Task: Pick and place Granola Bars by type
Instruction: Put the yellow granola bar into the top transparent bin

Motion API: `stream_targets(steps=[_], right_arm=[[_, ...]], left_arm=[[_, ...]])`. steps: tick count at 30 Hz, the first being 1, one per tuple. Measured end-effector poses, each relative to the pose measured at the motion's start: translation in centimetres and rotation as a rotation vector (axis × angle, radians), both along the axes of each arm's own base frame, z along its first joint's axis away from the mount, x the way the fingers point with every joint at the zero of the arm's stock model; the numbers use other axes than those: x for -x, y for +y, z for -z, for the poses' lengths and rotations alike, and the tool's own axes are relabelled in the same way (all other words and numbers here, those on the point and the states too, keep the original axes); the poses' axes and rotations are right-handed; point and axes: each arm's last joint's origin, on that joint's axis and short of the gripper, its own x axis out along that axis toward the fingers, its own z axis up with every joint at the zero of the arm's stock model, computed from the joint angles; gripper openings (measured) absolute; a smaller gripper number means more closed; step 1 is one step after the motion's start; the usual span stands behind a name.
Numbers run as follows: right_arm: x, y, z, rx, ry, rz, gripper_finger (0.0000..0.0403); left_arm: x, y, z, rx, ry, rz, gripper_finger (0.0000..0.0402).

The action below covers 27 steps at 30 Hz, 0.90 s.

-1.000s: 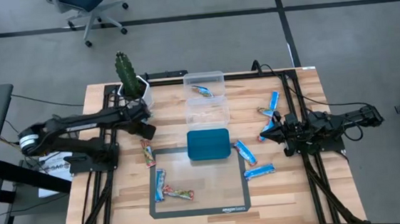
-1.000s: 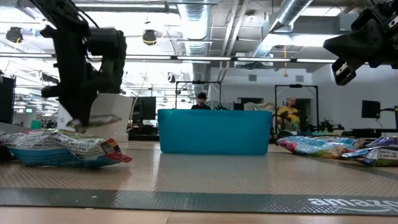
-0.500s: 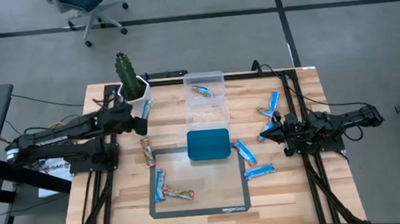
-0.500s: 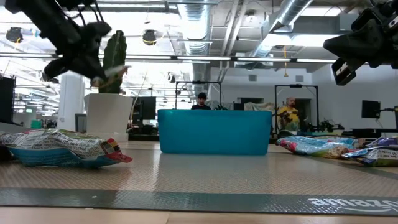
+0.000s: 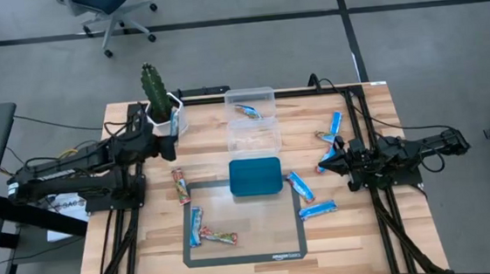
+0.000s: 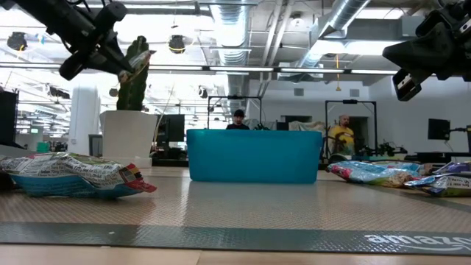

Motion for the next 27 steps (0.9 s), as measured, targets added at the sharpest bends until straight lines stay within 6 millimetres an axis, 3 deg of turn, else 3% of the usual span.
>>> stream_targets(steps=[4, 11, 27], right_arm=[[0.0, 0.0, 0.0, 0.000, 0.000, 0.000, 0.0000], [0.0, 0.0, 0.0, 0.000, 0.000, 0.000, 0.0000], [0.0, 0.0, 0.0, 0.000, 0.000, 0.000, 0.0000]], left_arm=[[-1.2, 0.2, -0.1, -0.021, -0.014, 0.014, 0.0055], [-5.3, 1.3, -0.3, -0.068, -0.008, 0.084, 0.0055], [-16.9, 7.7, -6.0, -0.245, 0.166, 0.233, 0.0055]])
